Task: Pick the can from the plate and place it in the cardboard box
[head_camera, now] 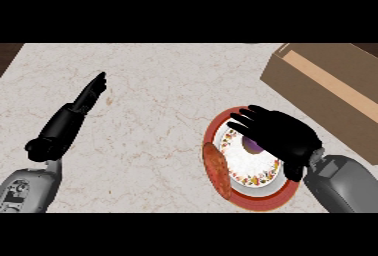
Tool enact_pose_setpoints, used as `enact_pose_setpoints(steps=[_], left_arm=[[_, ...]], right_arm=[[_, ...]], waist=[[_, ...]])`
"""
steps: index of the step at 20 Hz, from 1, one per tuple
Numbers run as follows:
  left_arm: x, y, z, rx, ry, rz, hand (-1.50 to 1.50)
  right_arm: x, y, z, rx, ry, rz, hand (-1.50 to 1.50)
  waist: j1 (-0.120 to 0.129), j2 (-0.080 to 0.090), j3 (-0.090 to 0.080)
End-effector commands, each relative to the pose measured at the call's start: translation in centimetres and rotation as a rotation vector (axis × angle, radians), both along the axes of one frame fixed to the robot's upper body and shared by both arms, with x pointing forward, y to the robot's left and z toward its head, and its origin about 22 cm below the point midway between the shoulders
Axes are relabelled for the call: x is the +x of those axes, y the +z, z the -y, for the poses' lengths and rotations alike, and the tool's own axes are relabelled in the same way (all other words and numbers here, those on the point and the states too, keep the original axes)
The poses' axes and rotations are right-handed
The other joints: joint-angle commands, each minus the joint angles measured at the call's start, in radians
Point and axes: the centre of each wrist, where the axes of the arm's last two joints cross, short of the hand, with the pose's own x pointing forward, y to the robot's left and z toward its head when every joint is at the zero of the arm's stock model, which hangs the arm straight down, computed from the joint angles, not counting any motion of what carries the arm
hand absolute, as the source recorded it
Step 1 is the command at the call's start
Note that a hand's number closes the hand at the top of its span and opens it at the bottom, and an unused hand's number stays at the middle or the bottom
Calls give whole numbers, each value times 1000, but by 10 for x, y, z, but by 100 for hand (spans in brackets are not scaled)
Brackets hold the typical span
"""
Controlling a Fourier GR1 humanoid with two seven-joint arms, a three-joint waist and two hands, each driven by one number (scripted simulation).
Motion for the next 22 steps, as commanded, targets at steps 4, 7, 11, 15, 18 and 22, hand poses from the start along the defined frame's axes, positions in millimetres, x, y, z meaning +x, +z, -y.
enact_pose_setpoints(steps=[4, 7, 11, 15, 18, 22], left_arm=[[-8, 4, -11, 7, 4, 0, 0], [-8, -11, 8, 6, -11, -8, 0], [5, 5, 6, 10, 6, -6, 0], [6, 11, -2, 6, 3, -2, 0], [9, -7, 16, 15, 5, 0, 0], [0, -1, 11, 10, -15, -8, 0]], right_arm=[[3, -25, 10, -39, -17, 21, -150], [12, -29, 17, -40, -30, 39, -150], [11, -40, -5, -30, -58, 15, -150], [19, -38, 10, -43, -35, -24, -150], [27, -46, 18, -33, 71, 1, 150], [32, -56, -6, 32, 141, 73, 150]], waist=[[0, 0, 0], [-2, 0, 0], [-2, 0, 0], [-2, 0, 0], [-2, 1, 0], [3, 1, 0]])
